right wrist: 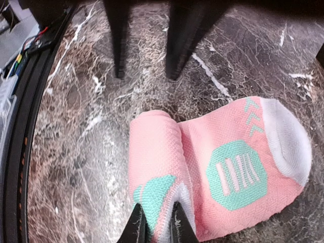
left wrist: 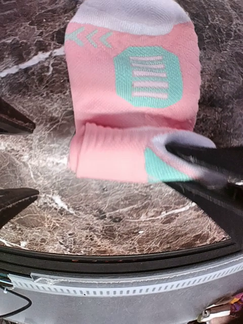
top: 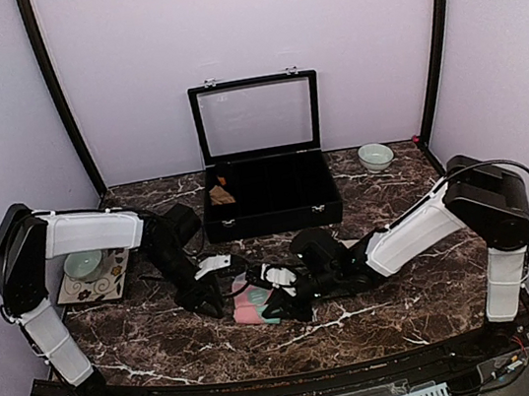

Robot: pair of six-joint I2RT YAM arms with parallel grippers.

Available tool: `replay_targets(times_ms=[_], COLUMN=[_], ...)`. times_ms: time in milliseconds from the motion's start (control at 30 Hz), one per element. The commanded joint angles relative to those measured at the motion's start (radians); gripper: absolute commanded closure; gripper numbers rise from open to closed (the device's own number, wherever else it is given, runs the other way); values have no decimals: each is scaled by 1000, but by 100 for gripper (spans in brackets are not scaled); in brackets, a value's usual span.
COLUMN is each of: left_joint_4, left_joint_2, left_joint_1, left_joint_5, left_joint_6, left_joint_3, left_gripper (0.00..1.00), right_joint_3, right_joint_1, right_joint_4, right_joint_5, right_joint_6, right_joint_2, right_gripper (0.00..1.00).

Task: Roll the socks
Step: Roll the sock at the center of the board.

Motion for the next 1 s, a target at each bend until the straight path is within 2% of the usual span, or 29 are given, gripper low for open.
replay_targets(times_ms=[0,333,600,967], left_joint_4=[57,223,407,493], left_joint_2=[-98,-181,-202,-144], left_joint_1=[-2,-24,-178,-226], left_joint_5=[16,37,-151,-274], left_joint_6=[30,55,56,72], left_joint_3=[-48,-179,-239,-226], left_gripper=[62,62,60,60], right_joint_3=[1,46,31,53], right_joint_1=[10,-73,-135,-153], right_joint_4=[-301,-373,-341,-364], right_joint_5=[-17,-143,-263,-302], right_joint_6=[165,402,548,572], right_joint_2=[125,228,275,289], right_gripper=[100,100,100,100])
